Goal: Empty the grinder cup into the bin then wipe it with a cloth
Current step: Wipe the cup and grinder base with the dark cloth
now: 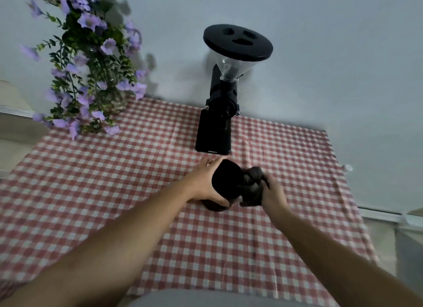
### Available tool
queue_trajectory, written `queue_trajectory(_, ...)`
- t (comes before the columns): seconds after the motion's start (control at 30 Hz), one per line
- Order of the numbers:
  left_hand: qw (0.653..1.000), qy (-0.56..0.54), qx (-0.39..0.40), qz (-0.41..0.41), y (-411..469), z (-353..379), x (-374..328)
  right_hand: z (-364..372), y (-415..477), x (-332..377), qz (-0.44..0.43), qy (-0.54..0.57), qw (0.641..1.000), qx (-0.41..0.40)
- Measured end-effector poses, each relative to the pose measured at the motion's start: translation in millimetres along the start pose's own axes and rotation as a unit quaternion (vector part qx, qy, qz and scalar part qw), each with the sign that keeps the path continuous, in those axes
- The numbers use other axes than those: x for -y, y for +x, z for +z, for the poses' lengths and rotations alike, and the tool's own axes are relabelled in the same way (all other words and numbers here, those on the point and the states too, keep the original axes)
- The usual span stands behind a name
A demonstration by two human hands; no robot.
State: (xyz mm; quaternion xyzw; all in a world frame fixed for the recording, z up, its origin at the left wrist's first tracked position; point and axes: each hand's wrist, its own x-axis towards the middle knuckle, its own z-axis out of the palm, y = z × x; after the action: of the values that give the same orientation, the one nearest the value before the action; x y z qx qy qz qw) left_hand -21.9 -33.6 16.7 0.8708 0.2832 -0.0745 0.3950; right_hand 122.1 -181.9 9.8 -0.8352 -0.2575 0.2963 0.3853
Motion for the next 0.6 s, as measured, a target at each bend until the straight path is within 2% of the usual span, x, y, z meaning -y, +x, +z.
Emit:
queue_trajectory(0.07,1.000,0.008,0.026,-0.013,1,-4,1,-3,-3,-19,0.071,-0.015,0.993,0.090)
queue_trajectory(0.1,0.999,0.010,0.033,-0.019,1,-4,2,-9,2,-20,0.073,-0.044,0.992,0.097)
queue_trajectory(0.17,0.999,0.018,0.022,-0.025,1,0,-2,-24,16,-7,0.048,-0.019,0.998,0.044)
queue_trajectory(0.23,0.998,0.038,-0.030,-0.033,-1,10,-11,-30,26,11,0.009,0.071,0.997,-0.013)
queue_trajectory(0.3,0.994,0.056,-0.087,-0.042,-2,22,-19,-22,24,19,-0.016,0.133,0.991,-0.010)
queue_trajectory(0.33,0.992,0.062,-0.099,-0.043,-1,26,-21,-12,18,14,-0.019,0.124,0.992,0.011)
queue_trajectory(0.4,0.994,0.070,-0.074,-0.035,0,21,-19,10,2,-4,-0.006,0.053,0.996,0.069)
queue_trajectory(0.5,0.996,0.086,0.023,-0.001,2,-2,-13,8,8,-22,0.013,-0.076,0.991,0.111)
queue_trajectory(0.53,0.995,0.087,0.042,0.008,2,-7,-12,-1,15,-18,0.008,-0.065,0.993,0.100)
queue_trajectory(0.6,0.997,0.074,0.037,0.000,1,-8,-13,-19,25,4,-0.007,0.025,0.998,0.057)
